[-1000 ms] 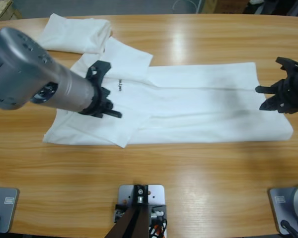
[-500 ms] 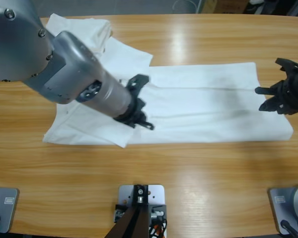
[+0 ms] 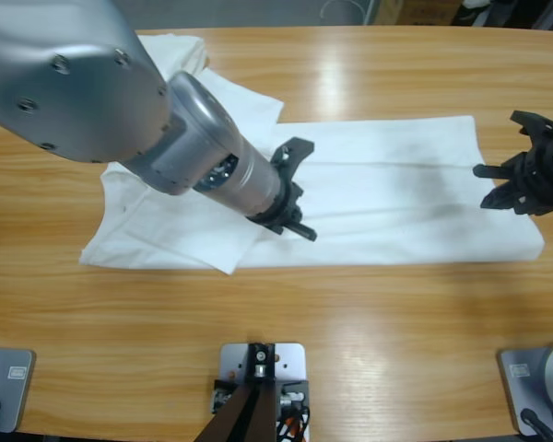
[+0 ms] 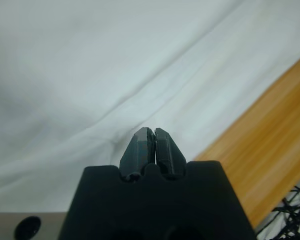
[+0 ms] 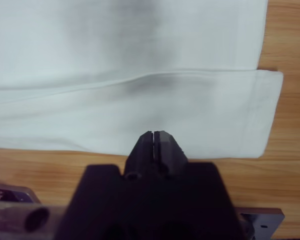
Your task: Fold clothes
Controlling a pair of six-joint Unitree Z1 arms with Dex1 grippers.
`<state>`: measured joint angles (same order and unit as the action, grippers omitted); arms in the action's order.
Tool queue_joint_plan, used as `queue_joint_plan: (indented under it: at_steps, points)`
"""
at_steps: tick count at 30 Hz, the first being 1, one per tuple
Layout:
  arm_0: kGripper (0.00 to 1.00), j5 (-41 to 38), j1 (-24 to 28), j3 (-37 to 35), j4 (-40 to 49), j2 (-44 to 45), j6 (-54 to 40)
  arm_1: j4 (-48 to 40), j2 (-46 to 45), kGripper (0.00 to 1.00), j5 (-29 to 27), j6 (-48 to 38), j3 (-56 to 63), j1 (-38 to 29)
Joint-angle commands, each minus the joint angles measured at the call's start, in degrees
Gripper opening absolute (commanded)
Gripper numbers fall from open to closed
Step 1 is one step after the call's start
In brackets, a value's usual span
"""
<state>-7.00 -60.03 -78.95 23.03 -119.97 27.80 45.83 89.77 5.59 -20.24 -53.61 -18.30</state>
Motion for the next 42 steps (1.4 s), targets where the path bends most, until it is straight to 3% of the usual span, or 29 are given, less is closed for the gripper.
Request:
queue_joint_plan:
  at_steps: [1, 13, 23, 42]
  points:
    - [0.0, 3.8, -0.2, -0.3, 1.9, -6.3, 0.7, -0.4, -1.4, 0.0, 0.7, -0.2, 1.7, -0.6]
    - [0.0, 13.9, 0.8, 0.2, 5.3, -3.4, 5.4, -0.6, -0.8, 0.0, 1.3, 0.2, 1.8, -0.6]
    - [0.0, 13.9, 0.9, 0.1, 5.3, -2.4, 5.3, 1.5, 10.8, 0.0, 3.5, -1.0, 0.6, -2.2]
    - [0.0, 13.9, 1.1, 0.1, 6.1, -0.5, 5.4, -4.1, 16.0, 0.0, 2.5, -6.1, 1.8, -2.2]
